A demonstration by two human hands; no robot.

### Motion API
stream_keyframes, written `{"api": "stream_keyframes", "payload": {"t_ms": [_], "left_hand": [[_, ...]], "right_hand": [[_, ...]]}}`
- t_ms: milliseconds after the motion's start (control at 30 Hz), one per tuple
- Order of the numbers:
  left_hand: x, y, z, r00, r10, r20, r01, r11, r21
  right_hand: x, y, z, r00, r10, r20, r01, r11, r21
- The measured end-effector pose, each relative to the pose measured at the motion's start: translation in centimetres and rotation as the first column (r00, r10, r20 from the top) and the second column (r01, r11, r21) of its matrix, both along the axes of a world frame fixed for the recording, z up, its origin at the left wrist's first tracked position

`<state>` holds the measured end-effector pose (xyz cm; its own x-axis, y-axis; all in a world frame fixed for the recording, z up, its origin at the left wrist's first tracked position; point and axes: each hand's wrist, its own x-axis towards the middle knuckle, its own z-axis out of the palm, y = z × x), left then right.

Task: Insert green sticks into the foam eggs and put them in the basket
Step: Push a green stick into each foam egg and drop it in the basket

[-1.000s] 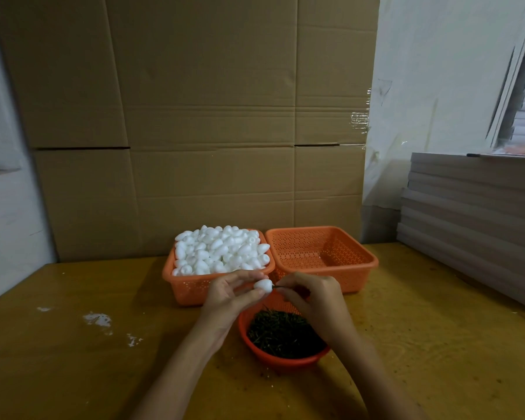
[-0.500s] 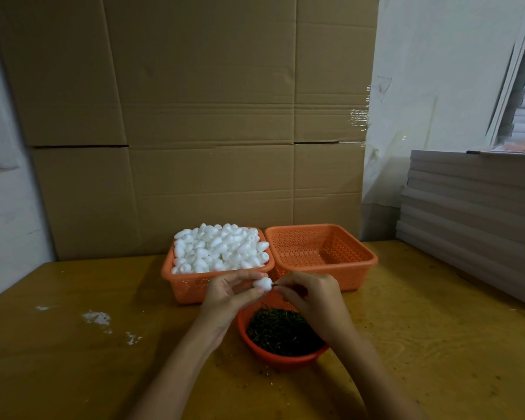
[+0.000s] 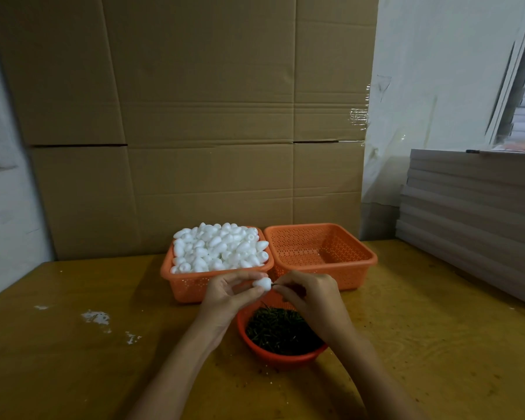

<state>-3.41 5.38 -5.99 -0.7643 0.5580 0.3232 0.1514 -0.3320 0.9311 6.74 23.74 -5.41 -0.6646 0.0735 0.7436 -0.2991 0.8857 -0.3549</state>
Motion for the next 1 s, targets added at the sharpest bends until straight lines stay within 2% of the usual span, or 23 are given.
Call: {"api": "stream_keyframes", "payload": {"t_ms": [567, 833, 1000], "left_hand": [[-0.2, 0.3, -0.2, 0.997, -0.004, 0.083, -0.001, 0.998, 0.059], [-0.6, -0.1, -0.2, 0.998, -0.053, -0.037, 0.053, 0.999, 0.011], [-0.3, 0.0, -0.2, 1.0, -0.02, 0.005, 0.019, 0.999, 0.031]], "right_hand": [[0.3, -0.7, 0.3, 0.996, -0.014, 0.084, 0.01, 0.998, 0.055], [0.5, -0.9, 0.5, 0.998, -0.043, 0.049, 0.042, 0.999, 0.028], [0.6, -1.1, 0.6, 0.998, -0.034, 0.056, 0.033, 0.999, 0.03]]}}
